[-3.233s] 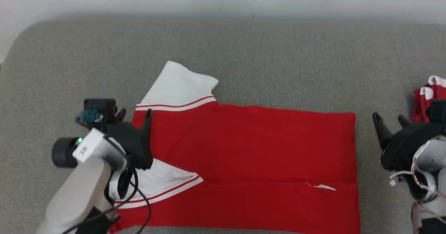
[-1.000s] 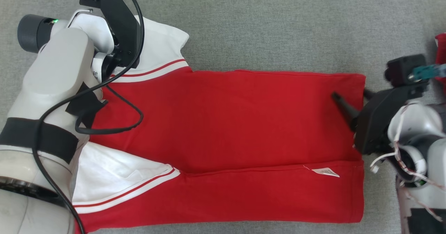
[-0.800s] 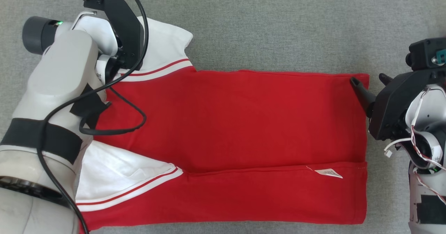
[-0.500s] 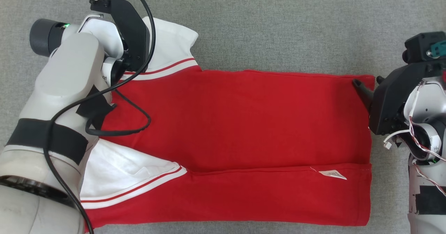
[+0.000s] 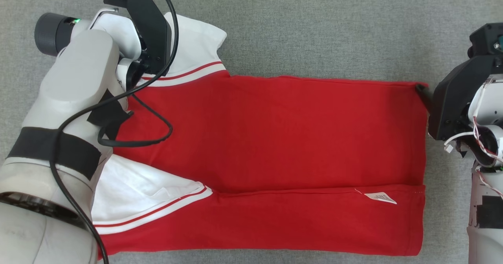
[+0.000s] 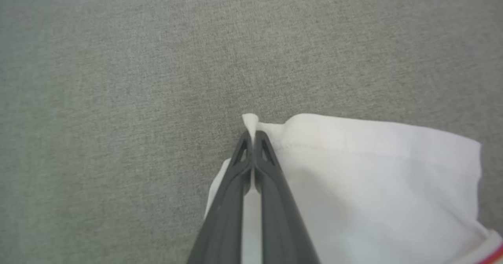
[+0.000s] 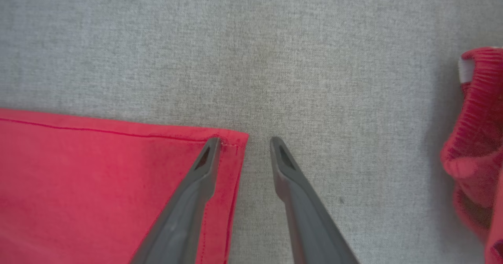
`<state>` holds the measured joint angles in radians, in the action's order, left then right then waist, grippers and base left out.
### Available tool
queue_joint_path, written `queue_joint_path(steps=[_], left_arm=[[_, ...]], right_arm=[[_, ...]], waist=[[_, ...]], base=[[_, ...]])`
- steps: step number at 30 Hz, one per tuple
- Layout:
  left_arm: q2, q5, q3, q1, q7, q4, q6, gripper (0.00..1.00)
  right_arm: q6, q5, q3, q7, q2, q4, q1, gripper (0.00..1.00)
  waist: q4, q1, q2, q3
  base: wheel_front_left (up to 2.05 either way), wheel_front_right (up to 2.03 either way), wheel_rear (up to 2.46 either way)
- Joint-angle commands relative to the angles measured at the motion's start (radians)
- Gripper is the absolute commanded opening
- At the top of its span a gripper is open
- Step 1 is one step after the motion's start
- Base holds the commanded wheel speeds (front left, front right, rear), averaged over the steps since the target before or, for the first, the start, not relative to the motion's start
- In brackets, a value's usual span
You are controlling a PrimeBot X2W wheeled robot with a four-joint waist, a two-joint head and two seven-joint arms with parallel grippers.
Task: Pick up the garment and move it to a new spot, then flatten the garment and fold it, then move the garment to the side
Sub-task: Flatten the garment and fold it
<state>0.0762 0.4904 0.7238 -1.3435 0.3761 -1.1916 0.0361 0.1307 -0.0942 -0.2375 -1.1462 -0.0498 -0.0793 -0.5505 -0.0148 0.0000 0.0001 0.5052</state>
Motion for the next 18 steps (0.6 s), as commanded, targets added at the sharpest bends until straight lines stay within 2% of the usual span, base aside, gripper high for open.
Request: queue_joint_path(steps=[1, 3, 4, 6, 7, 11, 12, 13, 18], left_arm=[[0.000, 0.008, 0.004, -0.009, -0.007, -0.009, 0.003, 0.00], [0.001, 0.009, 0.006, -0.010, -0.009, -0.015, 0.004, 0.00], [0.000, 0.011, 0.006, -0.011, -0.011, -0.017, 0.005, 0.00], [0.000, 0.012, 0.007, -0.013, -0.012, -0.019, 0.003, 0.00], [0.000, 0.014, 0.009, -0.016, -0.014, -0.023, 0.004, 0.00], [-0.002, 0.017, 0.014, -0.016, -0.015, -0.027, 0.003, 0.00], [-0.003, 0.017, 0.015, -0.017, -0.016, -0.028, 0.002, 0.00], [-0.004, 0.018, 0.016, -0.017, -0.018, -0.029, 0.002, 0.00], [-0.008, 0.029, 0.016, -0.017, -0.041, -0.026, 0.016, 0.00]], right_arm=[[0.000, 0.002, -0.006, 0.004, -0.002, 0.007, -0.017, 0.64], [0.000, -0.017, 0.003, -0.008, -0.002, 0.032, -0.014, 0.57], [0.000, -0.015, 0.003, -0.011, -0.002, 0.039, -0.013, 0.49], [0.000, -0.015, 0.001, -0.010, -0.002, 0.046, -0.013, 0.47], [0.000, -0.025, -0.003, -0.011, -0.002, 0.061, -0.013, 0.39], [0.000, -0.020, 0.001, -0.007, -0.001, 0.071, -0.013, 0.35], [0.000, -0.021, 0.007, -0.002, -0.001, 0.071, -0.014, 0.22], [0.000, -0.024, 0.010, 0.002, -0.001, 0.071, -0.015, 0.00], [0.000, -0.036, 0.021, 0.018, -0.001, 0.070, -0.008, 0.00]], waist=[[0.003, 0.0000, -0.0001, 0.004], [0.008, 0.0000, -0.0001, 0.009], [0.010, 0.0000, -0.0001, 0.010], [0.012, 0.0000, -0.0001, 0.012], [0.016, 0.0000, -0.0001, 0.014], [0.020, 0.0000, -0.0001, 0.013], [0.020, 0.0000, -0.0001, 0.013], [0.021, 0.0000, -0.0001, 0.013], [0.024, 0.0000, -0.0001, 0.003]], base=[[0.00, 0.00, 0.00], [0.00, 0.00, 0.00], [0.00, 0.00, 0.00], [0.00, 0.00, 0.00], [0.00, 0.00, 0.00], [0.00, 0.00, 0.00], [0.00, 0.00, 0.00], [0.00, 0.00, 0.00], [0.00, 0.00, 0.00]])
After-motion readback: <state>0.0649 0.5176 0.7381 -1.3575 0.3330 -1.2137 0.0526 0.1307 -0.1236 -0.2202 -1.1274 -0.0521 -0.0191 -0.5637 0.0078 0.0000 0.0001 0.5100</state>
